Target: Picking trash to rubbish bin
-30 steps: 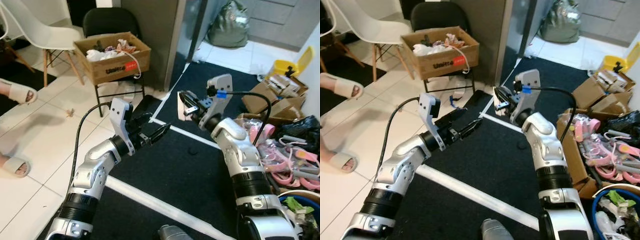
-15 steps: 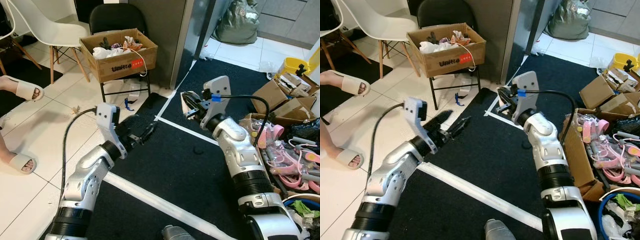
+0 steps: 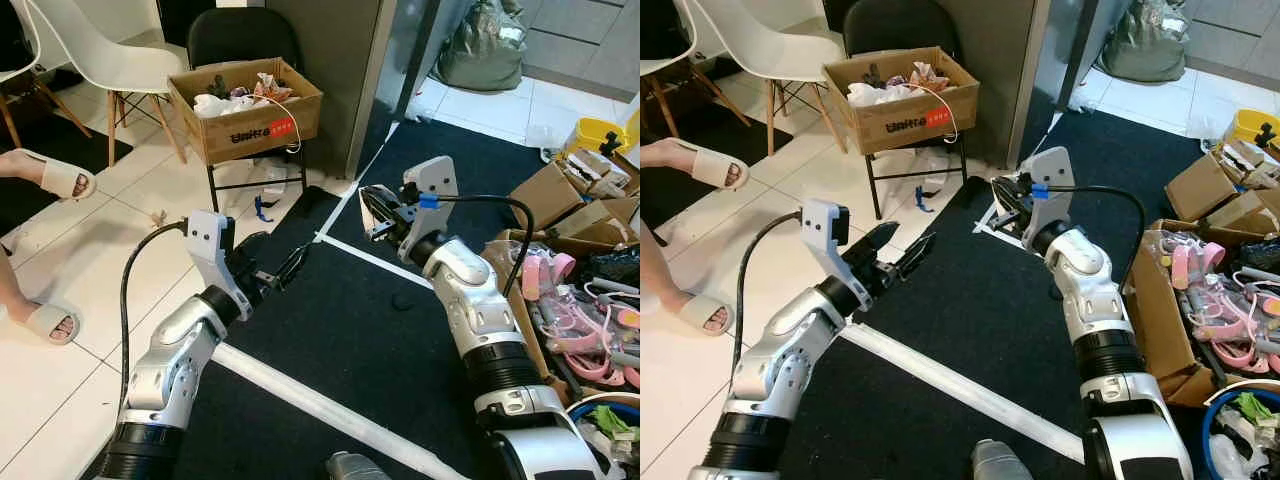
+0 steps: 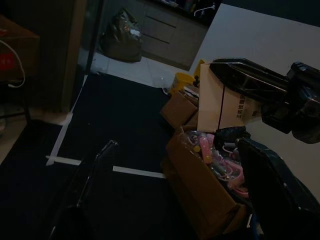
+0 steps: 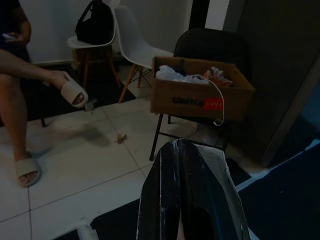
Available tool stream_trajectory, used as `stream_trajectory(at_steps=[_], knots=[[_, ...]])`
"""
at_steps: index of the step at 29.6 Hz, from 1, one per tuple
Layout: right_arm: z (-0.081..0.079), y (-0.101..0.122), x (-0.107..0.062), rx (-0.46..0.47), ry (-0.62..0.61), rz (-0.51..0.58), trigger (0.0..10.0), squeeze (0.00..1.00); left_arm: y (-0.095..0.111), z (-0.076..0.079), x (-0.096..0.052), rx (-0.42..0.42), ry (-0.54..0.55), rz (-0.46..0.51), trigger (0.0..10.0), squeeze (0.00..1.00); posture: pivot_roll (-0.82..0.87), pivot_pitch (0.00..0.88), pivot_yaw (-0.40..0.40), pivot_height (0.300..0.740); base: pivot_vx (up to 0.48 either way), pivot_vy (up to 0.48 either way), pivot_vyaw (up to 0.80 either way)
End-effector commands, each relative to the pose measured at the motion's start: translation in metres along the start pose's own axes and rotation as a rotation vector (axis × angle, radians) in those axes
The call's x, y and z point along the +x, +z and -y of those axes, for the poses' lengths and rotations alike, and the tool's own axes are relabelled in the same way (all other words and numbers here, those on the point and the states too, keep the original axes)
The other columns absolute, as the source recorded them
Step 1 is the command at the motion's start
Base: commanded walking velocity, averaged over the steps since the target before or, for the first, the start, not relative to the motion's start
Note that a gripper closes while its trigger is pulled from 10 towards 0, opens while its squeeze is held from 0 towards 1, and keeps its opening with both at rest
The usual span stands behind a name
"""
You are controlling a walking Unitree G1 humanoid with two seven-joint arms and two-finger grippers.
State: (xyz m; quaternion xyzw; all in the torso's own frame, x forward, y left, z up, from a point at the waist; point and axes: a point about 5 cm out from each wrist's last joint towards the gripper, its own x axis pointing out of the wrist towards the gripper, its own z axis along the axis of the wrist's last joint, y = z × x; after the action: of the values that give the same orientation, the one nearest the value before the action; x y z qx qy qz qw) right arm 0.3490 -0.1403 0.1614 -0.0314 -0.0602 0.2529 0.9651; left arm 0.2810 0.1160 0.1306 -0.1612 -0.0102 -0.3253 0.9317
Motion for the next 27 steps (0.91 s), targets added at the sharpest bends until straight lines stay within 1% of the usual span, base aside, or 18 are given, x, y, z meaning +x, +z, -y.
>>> stream_trajectory(at_steps=[1, 27], knots=[[0.0022, -0.0011, 0.0001, -0.001, -0.011, -0.001, 10.0, 0.0, 0.0024, 0.0033, 0.0021, -0.001, -0.019, 0.019, 10.0, 0.0, -0.06, 0.0, -0.032, 0.74, 0.334, 0.0, 0.0], [0.0025, -0.0026, 0.0, 0.008, -0.014, 0.0, 10.0, 0.0, 0.0016, 0.0039, 0.0041, 0.006, -0.052, 0.017, 10.0, 0.0, -0.06, 0.0, -0.037, 0.74, 0.365, 0.0, 0.0]])
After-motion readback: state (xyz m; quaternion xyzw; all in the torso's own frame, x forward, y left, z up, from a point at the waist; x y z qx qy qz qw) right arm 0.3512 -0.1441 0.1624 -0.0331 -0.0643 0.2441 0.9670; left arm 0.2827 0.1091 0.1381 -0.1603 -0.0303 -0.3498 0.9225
